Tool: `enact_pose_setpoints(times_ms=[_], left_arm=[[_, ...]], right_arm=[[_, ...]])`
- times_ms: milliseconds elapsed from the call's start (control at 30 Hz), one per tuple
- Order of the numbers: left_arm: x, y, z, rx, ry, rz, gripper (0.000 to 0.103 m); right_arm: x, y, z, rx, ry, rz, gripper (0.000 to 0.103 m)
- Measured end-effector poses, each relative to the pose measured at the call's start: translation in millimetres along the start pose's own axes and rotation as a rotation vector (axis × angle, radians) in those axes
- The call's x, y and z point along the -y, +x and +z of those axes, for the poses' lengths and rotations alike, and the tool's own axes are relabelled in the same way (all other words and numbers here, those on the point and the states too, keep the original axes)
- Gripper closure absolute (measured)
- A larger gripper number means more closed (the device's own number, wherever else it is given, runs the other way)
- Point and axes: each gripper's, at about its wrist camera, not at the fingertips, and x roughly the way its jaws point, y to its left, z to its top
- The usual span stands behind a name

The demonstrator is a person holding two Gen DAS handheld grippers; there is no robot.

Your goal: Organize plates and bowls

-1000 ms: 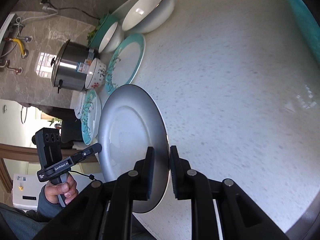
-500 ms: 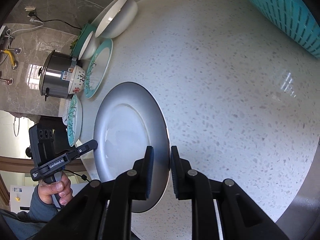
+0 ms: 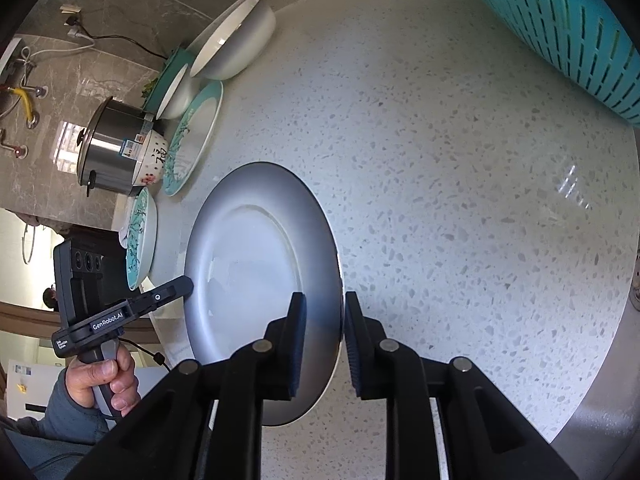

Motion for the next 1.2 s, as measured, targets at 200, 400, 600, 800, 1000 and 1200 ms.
enact_pose_setpoints(times_ms=[200,400,600,800,1000,1200], left_arm=[[2,-31,1,0.1,-0.029,0.027,0.031],[8,-78,23,0.266,-0.108,0.124,0.024],[-13,-82,68,0.322,-0.218,0.192,0.022],[-47,-65,100,0.272,-0.303,0.144,0.022],[-68,-52,117,0.252,-0.343,0.128,0.022],[-84,-40,132,0.223,-0.392,0.148,0.022]], right_arm=[[-4,-16,-5,0.04,-0.036,-0.044,0.046],[-19,-54,15,0.134,-0.044,0.072,0.045],[-72,-45,90,0.16,-0.103,0.223,0.043],[-104,17,156,0.076,-0.089,0.238,0.043],[-105,71,187,0.018,-0.047,0.239,0.043],[-103,102,207,-0.021,-0.058,0.255,0.043]])
